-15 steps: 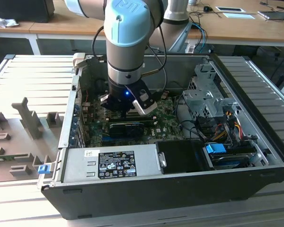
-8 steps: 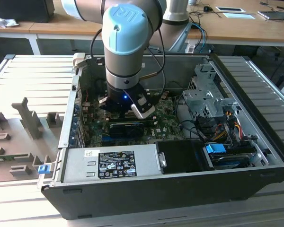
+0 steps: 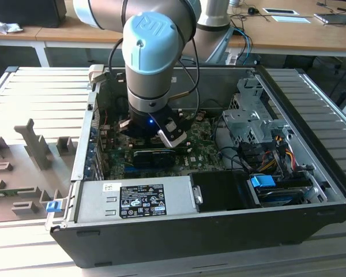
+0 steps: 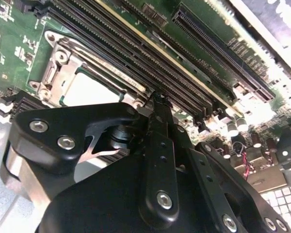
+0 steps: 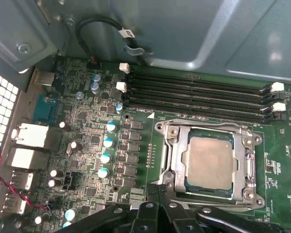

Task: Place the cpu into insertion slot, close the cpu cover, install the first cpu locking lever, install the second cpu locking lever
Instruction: 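Install the second cpu locking lever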

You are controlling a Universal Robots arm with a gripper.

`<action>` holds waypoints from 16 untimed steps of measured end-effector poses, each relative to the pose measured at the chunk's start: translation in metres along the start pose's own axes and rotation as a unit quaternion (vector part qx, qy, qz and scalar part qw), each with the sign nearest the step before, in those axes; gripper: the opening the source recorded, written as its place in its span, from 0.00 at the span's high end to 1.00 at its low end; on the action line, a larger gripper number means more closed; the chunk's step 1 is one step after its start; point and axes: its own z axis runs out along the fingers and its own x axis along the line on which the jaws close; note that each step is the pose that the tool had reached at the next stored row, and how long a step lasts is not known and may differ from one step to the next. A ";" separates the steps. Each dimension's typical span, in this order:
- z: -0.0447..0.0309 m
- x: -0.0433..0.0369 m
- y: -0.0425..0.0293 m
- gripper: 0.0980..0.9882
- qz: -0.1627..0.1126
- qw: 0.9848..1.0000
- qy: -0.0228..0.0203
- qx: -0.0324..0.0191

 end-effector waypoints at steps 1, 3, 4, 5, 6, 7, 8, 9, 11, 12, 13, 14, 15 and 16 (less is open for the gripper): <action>0.0009 0.0004 -0.0002 0.99 0.000 1.000 0.000 -0.002; 0.0016 0.0014 -0.0003 0.99 0.000 1.000 0.000 -0.004; 0.0022 0.0018 -0.0003 0.99 0.000 1.000 -0.001 -0.005; 0.0027 0.0021 -0.0004 0.99 0.000 1.000 -0.001 -0.006; 0.0028 0.0023 -0.0005 0.99 0.000 1.000 -0.001 -0.006; 0.0028 0.0024 -0.0005 0.99 0.000 1.000 -0.001 -0.007; 0.0028 0.0025 -0.0005 0.99 0.000 1.000 -0.001 -0.007; 0.0023 0.0025 -0.0004 0.99 0.000 1.000 -0.001 -0.008; -0.0018 0.0024 0.0010 0.99 0.000 1.000 -0.001 -0.009; -0.0059 0.0023 0.0021 0.99 0.000 1.000 -0.001 -0.009; -0.0098 0.0022 0.0033 0.99 0.000 1.000 -0.001 -0.009; -0.0156 0.0020 0.0049 0.99 0.000 1.000 -0.001 -0.009; -0.0201 0.0019 0.0062 0.99 0.000 1.000 -0.001 -0.009; -0.0229 0.0018 0.0071 0.99 0.000 1.000 -0.001 -0.009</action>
